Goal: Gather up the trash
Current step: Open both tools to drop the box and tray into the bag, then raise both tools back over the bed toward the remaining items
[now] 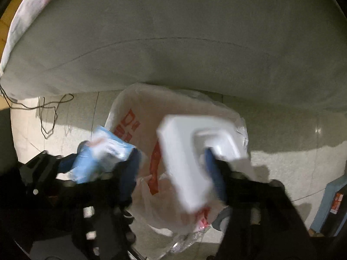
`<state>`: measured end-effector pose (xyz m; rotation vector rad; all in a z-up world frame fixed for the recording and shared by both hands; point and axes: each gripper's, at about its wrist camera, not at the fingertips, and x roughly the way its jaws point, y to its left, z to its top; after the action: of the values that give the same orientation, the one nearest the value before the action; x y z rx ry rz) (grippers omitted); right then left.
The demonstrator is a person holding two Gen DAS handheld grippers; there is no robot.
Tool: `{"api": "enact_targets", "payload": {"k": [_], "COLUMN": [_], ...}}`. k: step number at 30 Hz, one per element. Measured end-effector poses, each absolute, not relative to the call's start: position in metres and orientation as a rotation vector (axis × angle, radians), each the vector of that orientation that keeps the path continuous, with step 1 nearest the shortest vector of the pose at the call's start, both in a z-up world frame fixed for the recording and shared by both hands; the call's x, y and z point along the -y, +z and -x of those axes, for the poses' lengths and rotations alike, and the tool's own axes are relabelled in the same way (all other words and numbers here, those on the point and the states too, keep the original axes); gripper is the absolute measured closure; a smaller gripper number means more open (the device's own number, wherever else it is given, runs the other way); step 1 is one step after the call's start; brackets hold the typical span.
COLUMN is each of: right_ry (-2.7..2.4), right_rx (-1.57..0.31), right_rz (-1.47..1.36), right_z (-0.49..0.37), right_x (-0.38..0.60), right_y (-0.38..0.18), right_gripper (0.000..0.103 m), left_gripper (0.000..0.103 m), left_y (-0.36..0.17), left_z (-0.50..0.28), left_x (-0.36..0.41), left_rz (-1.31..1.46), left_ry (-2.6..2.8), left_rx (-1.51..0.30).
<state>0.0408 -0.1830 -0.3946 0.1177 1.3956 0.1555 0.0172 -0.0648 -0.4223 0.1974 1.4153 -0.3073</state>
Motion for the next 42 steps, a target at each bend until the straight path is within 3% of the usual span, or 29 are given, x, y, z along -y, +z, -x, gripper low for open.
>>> {"api": "enact_targets", "payload": {"k": [2, 21, 29, 33, 42], "right_ry": [0.137, 0.128, 0.135, 0.122, 0.125], "right_rx": [-1.401, -1.412, -1.383, -1.352, -1.276], "right_rz": [-0.128, -0.111, -0.121, -0.144, -0.170], "right_z": [-0.041, -0.041, -0.031, -0.026, -0.007], "right_x": [0.187, 0.182, 0.185, 0.188, 0.187], "right_y": [-0.400, -0.414, -0.394, -0.378, -0.335], "right_gripper": [0.025, 0.017, 0.016, 0.007, 0.007], "left_gripper": [0.009, 0.008, 0.008, 0.008, 0.008], "left_y": [-0.423, -0.420, -0.403, -0.389, -0.343], "left_z": [-0.018, -0.020, -0.012, -0.012, -0.004], "left_x": [0.061, 0.051, 0.041, 0.038, 0.040], "left_rz": [-0.183, -0.177, -0.163, -0.132, -0.133], "left_ry": [-0.302, -0.234, -0.202, -0.199, -0.227], "left_rx": [-1.419, -1.409, -1.357, -1.338, -1.236]}}
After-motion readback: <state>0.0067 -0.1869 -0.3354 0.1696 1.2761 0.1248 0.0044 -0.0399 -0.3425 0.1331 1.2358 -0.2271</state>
